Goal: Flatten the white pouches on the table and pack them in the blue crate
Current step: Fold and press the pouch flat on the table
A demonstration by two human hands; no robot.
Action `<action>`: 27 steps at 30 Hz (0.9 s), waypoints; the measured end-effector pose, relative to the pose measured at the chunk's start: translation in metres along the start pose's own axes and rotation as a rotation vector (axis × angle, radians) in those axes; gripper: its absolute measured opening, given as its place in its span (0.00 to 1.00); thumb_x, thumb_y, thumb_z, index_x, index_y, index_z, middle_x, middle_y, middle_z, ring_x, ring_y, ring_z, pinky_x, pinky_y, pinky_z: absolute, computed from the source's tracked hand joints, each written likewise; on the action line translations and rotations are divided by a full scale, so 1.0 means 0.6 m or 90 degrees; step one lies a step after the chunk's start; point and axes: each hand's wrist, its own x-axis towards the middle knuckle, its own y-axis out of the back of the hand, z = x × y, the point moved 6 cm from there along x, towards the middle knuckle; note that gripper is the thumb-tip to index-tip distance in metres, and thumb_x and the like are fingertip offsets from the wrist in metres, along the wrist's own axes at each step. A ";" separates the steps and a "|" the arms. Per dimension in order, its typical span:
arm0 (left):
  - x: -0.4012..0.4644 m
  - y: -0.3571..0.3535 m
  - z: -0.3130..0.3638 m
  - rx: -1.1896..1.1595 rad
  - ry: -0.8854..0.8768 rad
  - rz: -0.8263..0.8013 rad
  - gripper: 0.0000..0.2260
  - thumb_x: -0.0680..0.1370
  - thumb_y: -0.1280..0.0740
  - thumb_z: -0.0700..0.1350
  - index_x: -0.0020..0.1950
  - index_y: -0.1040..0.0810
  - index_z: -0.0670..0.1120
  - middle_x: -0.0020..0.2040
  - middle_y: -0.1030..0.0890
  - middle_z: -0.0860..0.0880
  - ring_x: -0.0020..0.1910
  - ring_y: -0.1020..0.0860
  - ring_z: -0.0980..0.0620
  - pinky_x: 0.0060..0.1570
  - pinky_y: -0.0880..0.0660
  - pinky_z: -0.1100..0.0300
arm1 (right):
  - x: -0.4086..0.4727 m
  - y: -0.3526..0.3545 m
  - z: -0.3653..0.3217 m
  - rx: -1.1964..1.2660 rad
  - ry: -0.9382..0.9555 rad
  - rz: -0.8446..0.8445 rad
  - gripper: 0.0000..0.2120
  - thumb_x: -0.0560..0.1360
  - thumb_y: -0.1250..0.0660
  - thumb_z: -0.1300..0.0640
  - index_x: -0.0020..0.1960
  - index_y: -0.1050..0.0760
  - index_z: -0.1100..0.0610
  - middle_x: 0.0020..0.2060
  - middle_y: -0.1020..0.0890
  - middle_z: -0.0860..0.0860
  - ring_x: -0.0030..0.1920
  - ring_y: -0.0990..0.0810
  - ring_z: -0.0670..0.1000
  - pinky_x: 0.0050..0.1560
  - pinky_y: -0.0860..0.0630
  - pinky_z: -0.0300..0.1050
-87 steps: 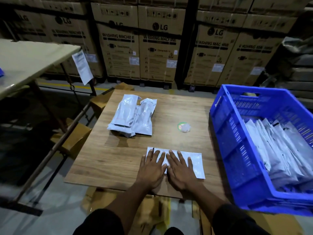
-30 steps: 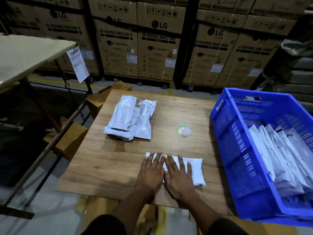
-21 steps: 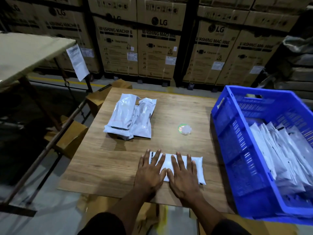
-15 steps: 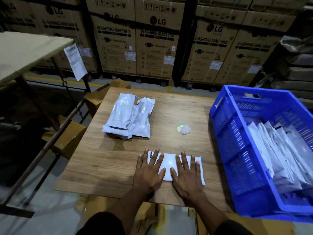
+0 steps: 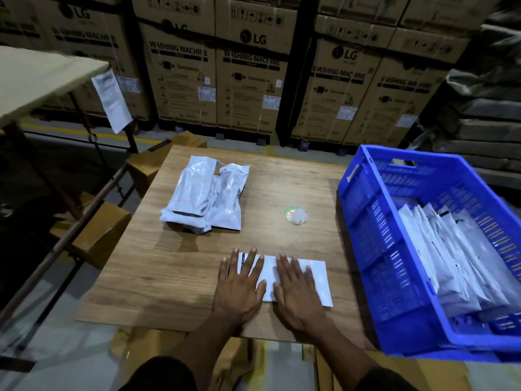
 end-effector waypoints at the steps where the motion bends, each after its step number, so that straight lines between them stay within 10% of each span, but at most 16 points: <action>1: -0.001 0.001 0.001 0.000 -0.003 0.003 0.27 0.79 0.44 0.59 0.76 0.28 0.50 0.79 0.33 0.49 0.76 0.34 0.36 0.71 0.41 0.37 | 0.002 -0.011 -0.013 0.006 0.008 -0.002 0.28 0.82 0.51 0.46 0.80 0.41 0.55 0.79 0.43 0.49 0.79 0.43 0.55 0.74 0.55 0.57; 8: -0.003 0.003 0.004 -0.003 -0.015 0.020 0.27 0.79 0.42 0.59 0.76 0.28 0.51 0.79 0.34 0.48 0.77 0.36 0.35 0.71 0.41 0.38 | -0.009 -0.028 0.030 -0.014 -0.026 0.011 0.31 0.83 0.55 0.38 0.81 0.45 0.52 0.81 0.46 0.51 0.80 0.50 0.56 0.75 0.49 0.56; 18: -0.004 0.004 0.000 0.012 0.002 -0.009 0.29 0.79 0.44 0.59 0.79 0.32 0.51 0.80 0.37 0.46 0.79 0.39 0.36 0.73 0.45 0.36 | -0.021 -0.011 0.071 -0.018 -0.074 -0.034 0.38 0.78 0.68 0.31 0.81 0.62 0.50 0.79 0.67 0.50 0.78 0.70 0.55 0.76 0.67 0.58; 27: -0.001 -0.006 0.029 0.021 -0.122 -0.019 0.28 0.81 0.43 0.58 0.77 0.30 0.46 0.78 0.32 0.45 0.77 0.36 0.39 0.73 0.41 0.44 | -0.015 -0.017 0.028 -0.032 0.001 0.001 0.27 0.83 0.57 0.43 0.81 0.46 0.46 0.81 0.47 0.45 0.80 0.49 0.56 0.74 0.50 0.65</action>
